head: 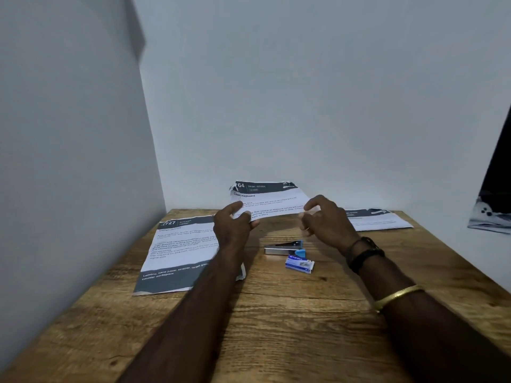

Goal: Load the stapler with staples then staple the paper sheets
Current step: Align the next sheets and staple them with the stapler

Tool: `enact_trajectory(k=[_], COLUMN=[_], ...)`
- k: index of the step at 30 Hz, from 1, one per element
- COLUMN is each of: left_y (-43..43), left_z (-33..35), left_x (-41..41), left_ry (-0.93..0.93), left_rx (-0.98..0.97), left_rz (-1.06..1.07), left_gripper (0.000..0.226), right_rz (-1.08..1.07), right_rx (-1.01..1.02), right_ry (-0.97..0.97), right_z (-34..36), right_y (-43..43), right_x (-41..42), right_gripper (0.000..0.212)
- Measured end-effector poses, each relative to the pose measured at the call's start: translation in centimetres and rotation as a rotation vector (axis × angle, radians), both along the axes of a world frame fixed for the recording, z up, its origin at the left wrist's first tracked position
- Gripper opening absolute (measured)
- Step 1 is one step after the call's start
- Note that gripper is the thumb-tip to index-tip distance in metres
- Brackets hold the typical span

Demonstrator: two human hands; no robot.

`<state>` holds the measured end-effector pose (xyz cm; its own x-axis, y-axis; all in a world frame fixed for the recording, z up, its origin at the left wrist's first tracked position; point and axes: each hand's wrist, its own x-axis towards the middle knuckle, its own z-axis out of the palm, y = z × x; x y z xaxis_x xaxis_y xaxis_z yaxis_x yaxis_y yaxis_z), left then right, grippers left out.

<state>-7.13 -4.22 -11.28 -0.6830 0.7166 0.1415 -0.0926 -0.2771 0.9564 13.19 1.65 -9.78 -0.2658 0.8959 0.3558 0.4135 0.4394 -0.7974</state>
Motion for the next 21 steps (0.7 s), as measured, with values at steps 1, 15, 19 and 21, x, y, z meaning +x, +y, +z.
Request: enact_trajectory(k=[1, 15, 19, 21], left_y=[0.0, 1.8, 3.2, 4.2], left_z=[0.1, -0.2, 0.6, 0.7], left_x=[0.1, 4.6, 7.3, 8.8], left_ry=[-0.017, 0.106, 0.214, 0.249], left_rx=[-0.006, -0.14, -0.208, -0.23], left_rz=[-0.019, -0.197, -0.234, -0.264], left_gripper=[0.043, 0.055, 0.061, 0.062], right_rz=[0.023, -0.163, -0.271, -0.333], right_rx=[-0.067, -0.097, -0.085, -0.064], right_ry=[0.075, 0.292, 0.31, 0.285], right_z=[0.1, 0.1, -0.2, -0.6], right_y=[-0.1, 0.3, 1.4, 2.0], right_x=[0.0, 2.8, 5.6, 7.2], right_gripper=[0.02, 0.016, 0.021, 0.022])
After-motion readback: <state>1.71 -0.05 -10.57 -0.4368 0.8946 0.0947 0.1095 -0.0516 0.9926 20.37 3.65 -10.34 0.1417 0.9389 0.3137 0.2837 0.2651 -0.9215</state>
